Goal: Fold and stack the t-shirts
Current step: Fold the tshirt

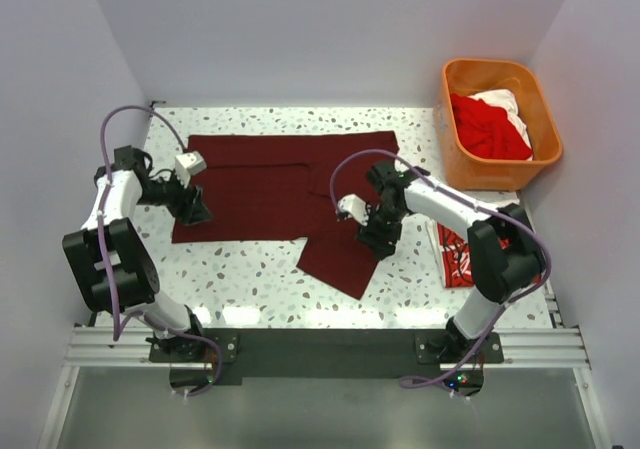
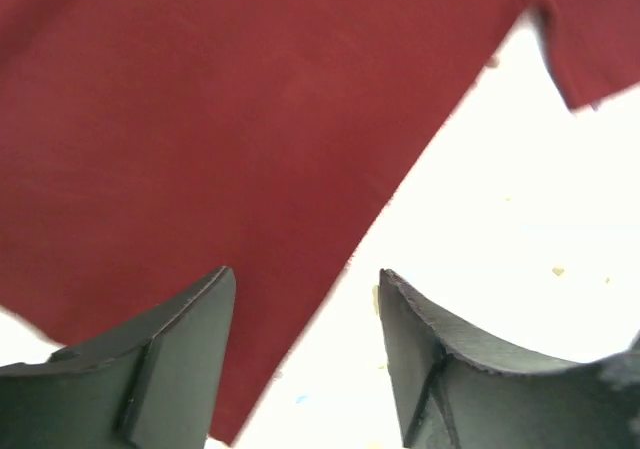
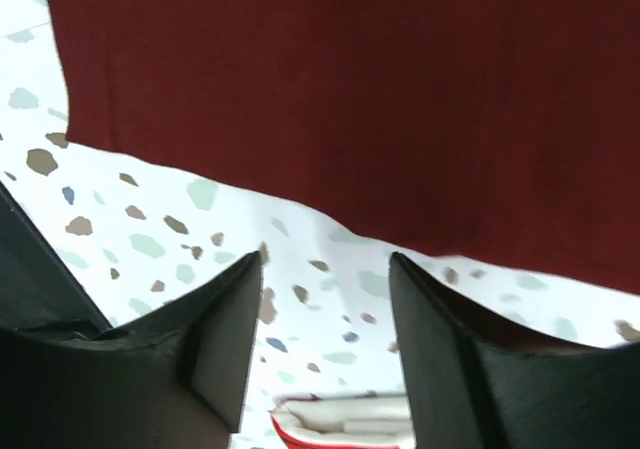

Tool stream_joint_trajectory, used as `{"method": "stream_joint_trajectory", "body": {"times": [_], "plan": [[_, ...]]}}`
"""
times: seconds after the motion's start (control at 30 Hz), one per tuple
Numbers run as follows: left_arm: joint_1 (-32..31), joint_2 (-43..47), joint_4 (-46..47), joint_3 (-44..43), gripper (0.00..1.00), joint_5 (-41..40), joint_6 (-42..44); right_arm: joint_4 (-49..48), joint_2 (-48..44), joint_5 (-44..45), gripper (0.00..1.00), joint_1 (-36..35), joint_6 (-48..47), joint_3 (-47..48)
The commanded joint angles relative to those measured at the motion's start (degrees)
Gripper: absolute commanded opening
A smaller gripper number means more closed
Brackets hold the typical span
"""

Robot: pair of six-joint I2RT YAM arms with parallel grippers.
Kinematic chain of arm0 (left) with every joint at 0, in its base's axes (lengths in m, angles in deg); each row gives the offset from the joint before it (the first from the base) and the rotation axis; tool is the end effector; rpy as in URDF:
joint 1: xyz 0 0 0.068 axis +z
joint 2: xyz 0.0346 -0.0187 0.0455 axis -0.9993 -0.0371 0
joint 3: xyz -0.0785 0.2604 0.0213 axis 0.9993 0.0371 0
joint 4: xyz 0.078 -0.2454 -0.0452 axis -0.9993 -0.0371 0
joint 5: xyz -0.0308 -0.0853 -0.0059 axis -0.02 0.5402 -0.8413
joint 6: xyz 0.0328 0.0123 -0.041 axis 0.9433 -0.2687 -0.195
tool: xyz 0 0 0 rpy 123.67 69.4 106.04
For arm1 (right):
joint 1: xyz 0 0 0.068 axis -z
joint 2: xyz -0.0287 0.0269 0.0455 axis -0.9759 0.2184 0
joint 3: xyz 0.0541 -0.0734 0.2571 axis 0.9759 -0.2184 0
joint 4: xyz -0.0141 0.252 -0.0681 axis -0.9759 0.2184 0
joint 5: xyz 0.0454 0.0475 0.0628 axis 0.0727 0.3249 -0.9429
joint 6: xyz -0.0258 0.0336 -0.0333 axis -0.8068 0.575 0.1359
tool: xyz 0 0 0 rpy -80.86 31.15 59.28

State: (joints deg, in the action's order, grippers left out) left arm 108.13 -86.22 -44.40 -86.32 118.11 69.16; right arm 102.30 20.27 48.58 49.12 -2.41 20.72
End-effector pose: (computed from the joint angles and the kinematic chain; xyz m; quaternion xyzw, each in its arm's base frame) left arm 0.2851 0.0764 0.2380 0.3191 0.8463 -0.2635 0.3355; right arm 0.2686 0.1564 0.2022 -0.5833 0.7956 0.1406 0.0843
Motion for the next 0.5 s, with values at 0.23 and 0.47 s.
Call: {"method": "stream_joint_trajectory", "body": {"times": [0.23, 0.47], "plan": [[0.8, 2.9, -3.2, 4.6, 0.62, -2.5, 15.2, -11.6, -6.1, 5.5, 0.52, -9.3, 7.6, -9.3], [0.8, 4.5, 0.2, 6.9, 0.63, -3.5, 12.3, -16.0, -6.3, 9.4, 0.52, -13.6, 11.0, -11.7]]}}
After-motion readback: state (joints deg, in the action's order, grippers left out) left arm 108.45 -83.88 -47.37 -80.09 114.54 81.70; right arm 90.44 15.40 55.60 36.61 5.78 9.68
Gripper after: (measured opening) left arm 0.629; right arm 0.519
